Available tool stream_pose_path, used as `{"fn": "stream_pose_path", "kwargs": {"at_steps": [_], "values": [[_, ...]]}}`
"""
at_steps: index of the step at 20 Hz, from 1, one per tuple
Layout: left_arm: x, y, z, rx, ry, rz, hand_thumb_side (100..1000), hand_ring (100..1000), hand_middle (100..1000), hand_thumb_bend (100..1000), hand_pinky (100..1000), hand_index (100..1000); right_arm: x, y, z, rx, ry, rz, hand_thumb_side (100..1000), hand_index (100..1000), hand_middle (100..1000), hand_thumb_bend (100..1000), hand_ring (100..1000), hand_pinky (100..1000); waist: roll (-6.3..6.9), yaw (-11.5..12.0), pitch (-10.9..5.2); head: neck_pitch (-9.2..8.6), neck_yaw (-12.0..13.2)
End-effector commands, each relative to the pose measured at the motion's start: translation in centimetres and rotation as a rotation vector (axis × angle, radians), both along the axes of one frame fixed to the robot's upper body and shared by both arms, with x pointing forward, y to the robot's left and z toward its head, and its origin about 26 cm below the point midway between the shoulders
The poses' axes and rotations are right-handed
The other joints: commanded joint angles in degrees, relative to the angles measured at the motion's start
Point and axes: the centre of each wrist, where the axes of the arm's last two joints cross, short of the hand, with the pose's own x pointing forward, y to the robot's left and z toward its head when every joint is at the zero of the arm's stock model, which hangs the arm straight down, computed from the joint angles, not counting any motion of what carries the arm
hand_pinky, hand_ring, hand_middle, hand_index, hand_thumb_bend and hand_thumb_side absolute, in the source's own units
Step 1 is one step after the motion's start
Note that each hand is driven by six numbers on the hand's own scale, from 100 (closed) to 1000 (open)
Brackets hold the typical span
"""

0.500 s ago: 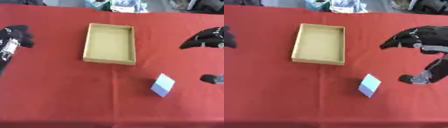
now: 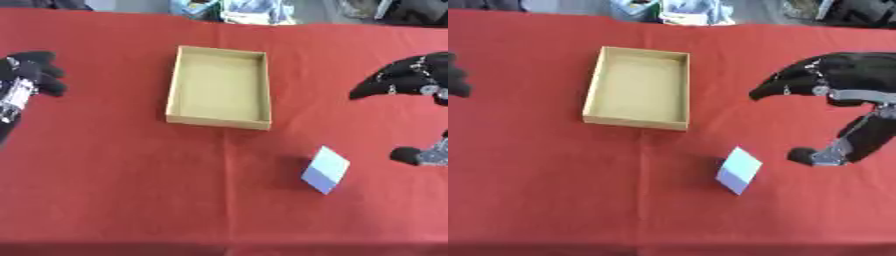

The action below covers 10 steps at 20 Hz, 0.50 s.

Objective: Pick up objects on the table and place them in the box.

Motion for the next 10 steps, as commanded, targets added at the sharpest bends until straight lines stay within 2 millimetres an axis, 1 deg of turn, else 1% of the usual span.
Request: {"fn": "stream_pose_path", "kwargs": {"at_steps": [1,6,10], "values": [[-0.1,0.2,0.8,0.026,-0.021,-0.006,779,613,611,100,645,808,0.3,-0.2,0.6,-0.168,0.012,0.113,556,1000,834,304,836,811,0.02,0.0,-0.74,0.3,-0.3],[0.0,0.1,0.8,0.026,-0.02,-0.01,779,614,611,100,645,808,0.8,0.1,0.0,-0.199,0.032,0.124,547,1000,832,307,834,809,-0.09,0.2,-0.73,0.3,-0.4],[0.0,0.1,0.8,0.026,-0.022,-0.011,779,615,611,100,645,808,1.2,0.4,-0.6,-0.216,0.051,0.13,561,1000,831,303,833,808,-0.1,0.3,-0.67,0.3,-0.5]]}}
